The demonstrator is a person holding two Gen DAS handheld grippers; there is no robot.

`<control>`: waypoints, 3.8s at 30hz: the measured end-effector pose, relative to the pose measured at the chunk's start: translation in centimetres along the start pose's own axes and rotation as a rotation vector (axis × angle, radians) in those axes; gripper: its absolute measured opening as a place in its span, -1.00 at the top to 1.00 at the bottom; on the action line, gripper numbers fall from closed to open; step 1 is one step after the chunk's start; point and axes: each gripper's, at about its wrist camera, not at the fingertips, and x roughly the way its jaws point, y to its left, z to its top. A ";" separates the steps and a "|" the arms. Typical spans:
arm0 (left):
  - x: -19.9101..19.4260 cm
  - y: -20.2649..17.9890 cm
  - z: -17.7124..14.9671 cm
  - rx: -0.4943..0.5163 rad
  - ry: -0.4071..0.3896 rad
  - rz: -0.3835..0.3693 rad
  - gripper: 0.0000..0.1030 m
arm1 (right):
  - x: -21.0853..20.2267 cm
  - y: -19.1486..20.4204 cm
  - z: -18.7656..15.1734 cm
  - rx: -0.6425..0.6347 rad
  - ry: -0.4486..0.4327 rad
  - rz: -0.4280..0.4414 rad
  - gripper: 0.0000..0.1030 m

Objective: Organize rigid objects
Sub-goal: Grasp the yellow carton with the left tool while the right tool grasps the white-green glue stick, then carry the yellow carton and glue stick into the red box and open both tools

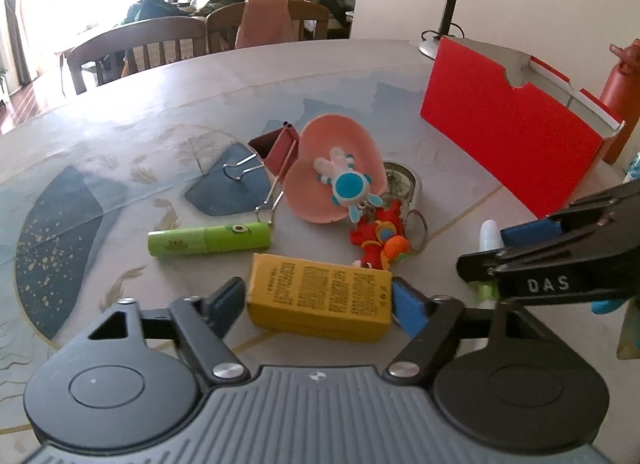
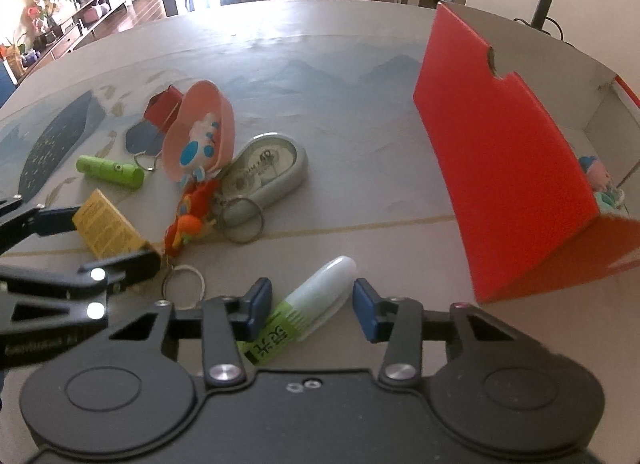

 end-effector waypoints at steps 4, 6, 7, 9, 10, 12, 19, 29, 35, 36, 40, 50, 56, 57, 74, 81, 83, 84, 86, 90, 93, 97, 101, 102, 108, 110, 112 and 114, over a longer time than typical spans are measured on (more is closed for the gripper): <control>-0.1 -0.1 -0.1 -0.003 0.002 0.009 -0.42 | -0.5 -0.4 -0.7 0.016 -0.002 0.011 0.52; -0.1 -0.2 0.0 0.000 0.006 0.018 -0.41 | -0.7 -0.8 -0.9 0.038 -0.001 0.025 0.56; -0.1 -0.2 0.0 0.000 0.008 0.020 -0.41 | -0.7 -0.9 -1.0 0.047 -0.001 0.033 0.56; -0.2 -0.2 0.0 -0.004 0.013 0.024 -0.40 | -1.2 -1.2 -1.2 0.056 -0.007 0.047 0.57; -0.3 -0.3 0.0 -0.004 0.016 0.028 -0.40 | -1.5 -1.4 -1.2 0.060 -0.012 0.057 0.57; -0.4 -0.3 -0.1 -0.003 0.023 0.033 -0.39 | -2.4 -1.7 -1.3 0.072 -0.026 0.081 0.57; -2.1 -0.4 0.1 -0.040 0.027 0.013 -0.39 | -5.5 -3.4 -1.1 0.121 -0.072 0.167 0.57; -5.7 -3.2 1.8 -0.041 0.014 -0.043 -0.39 | -8.8 -7.0 -0.9 0.193 -0.131 0.270 0.58; -6.6 -5.3 3.5 -0.044 0.008 -0.043 -0.39 | -10.5 -9.3 0.2 0.230 -0.172 0.318 0.61; -6.7 -5.6 3.8 -0.043 0.005 -0.044 -0.39 | -10.8 -9.8 0.4 0.236 -0.176 0.327 0.61; -7.0 -7.5 5.3 -0.027 -0.013 -0.048 -0.39 | -11.9 -11.7 1.5 0.240 -0.217 0.343 0.61; -6.5 -12.5 9.2 0.011 -0.046 -0.050 -0.39 | -14.2 -17.3 5.2 0.260 -0.297 0.386 0.62; -6.4 -15.3 11.6 0.051 -0.073 -0.050 -0.39 | -15.8 -20.9 7.6 0.259 -0.376 0.379 0.62; -6.2 -15.9 12.0 0.056 -0.076 -0.050 -0.39 | -16.0 -21.6 7.9 0.259 -0.387 0.372 0.62; 0.9 -23.8 16.9 0.115 -0.002 -0.056 -0.39 | -11.6 -30.1 7.7 0.288 -0.319 0.204 0.62; 4.6 -26.9 17.9 0.156 0.043 -0.062 -0.39 | -9.9 -31.9 7.3 0.272 -0.256 0.173 0.62; 5.8 -27.5 18.2 0.163 0.062 -0.068 -0.39 | -9.7 -32.2 7.2 0.265 -0.243 0.171 0.62; 6.4 -27.8 18.3 0.166 0.073 -0.073 -0.39 | -9.5 -32.3 7.2 0.262 -0.235 0.170 0.62; 7.5 -28.1 18.6 0.155 0.109 -0.106 -0.39 | -8.9 -32.5 7.3 0.252 -0.214 0.169 0.62; 9.2 -29.2 18.8 0.165 0.151 -0.119 -0.39 | -7.5 -32.8 7.8 0.234 -0.176 0.165 0.62; 10.3 -29.9 19.1 0.178 0.175 -0.122 -0.39 | -6.5 -33.1 8.2 0.235 -0.160 0.164 0.62; 11.6 -30.3 19.2 0.182 0.204 -0.120 -0.39 | -5.1 -33.3 9.1 0.241 -0.149 0.165 0.62; 12.5 -30.6 19.4 0.181 0.229 -0.119 -0.39 | -3.2 -33.5 10.3 0.242 -0.125 0.156 0.63; 12.8 -30.7 19.4 0.181 0.235 -0.119 -0.39 | -2.8 -33.4 10.4 0.239 -0.116 0.153 0.64; 14.2 -31.1 19.7 0.166 0.267 -0.112 -0.39 | -0.5 -33.3 11.0 0.259 -0.084 0.128 0.64; 14.6 -31.1 19.8 0.158 0.283 -0.109 -0.39 | -0.2 -33.3 11.0 0.261 -0.080 0.122 0.60; 15.0 -30.9 20.0 0.138 0.296 -0.106 -0.39 | -0.1 -33.4 11.0 0.258 -0.080 0.125 0.58; 15.2 -30.7 20.0 0.122 0.306 -0.099 -0.39 | -0.1 -33.5 11.0 0.255 -0.071 0.138 0.55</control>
